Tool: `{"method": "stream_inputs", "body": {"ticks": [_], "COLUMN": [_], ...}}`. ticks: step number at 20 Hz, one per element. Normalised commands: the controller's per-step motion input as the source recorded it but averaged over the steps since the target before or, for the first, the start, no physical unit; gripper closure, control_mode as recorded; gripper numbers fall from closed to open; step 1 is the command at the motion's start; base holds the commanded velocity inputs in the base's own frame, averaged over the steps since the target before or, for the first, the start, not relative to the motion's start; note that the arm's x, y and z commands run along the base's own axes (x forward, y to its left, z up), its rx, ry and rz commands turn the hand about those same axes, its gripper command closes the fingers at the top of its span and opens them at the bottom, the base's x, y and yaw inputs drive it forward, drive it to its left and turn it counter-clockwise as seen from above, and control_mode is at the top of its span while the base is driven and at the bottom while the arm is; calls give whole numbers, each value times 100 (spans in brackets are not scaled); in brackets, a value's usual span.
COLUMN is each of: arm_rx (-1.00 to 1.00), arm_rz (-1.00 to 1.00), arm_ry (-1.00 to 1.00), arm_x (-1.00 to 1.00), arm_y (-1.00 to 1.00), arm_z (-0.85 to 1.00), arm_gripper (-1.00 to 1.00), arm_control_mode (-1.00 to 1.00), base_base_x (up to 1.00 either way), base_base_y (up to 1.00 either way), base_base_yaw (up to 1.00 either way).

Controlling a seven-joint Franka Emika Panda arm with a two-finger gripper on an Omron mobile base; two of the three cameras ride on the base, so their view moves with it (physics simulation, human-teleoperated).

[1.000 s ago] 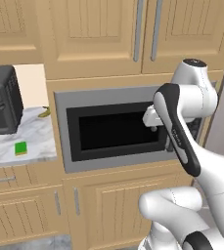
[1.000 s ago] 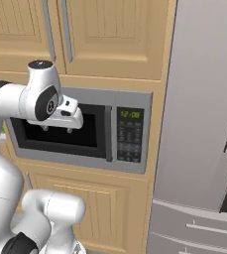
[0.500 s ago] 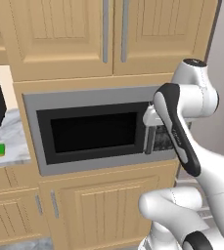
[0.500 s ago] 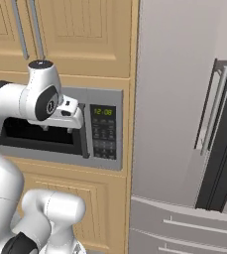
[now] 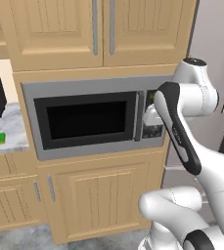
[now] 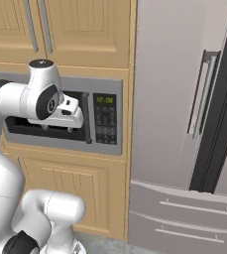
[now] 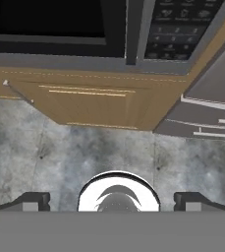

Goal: Place the sponge inside the microwave to prepare for sanitizing.

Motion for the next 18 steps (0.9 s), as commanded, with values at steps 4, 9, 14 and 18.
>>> {"method": "stream_inputs", "body": {"ticks": [4, 9, 14, 18], "arm_rx": [0, 0, 0, 0], "arm_rz": [0, 0, 0, -4], "arm_ry": [0, 0, 0, 0], "arm_x": [0, 0, 0, 0], "arm_y": [0, 0, 0, -3], "arm_z": [0, 0, 0, -2], "arm_gripper": [-100, -100, -100, -100], "arm_control_mode": [100, 100, -100, -100], "base_base_x": [-51, -21, 0, 0], "base_base_y": [0, -3, 0, 0], "base_base_yaw": [0, 0, 0, 0]}}
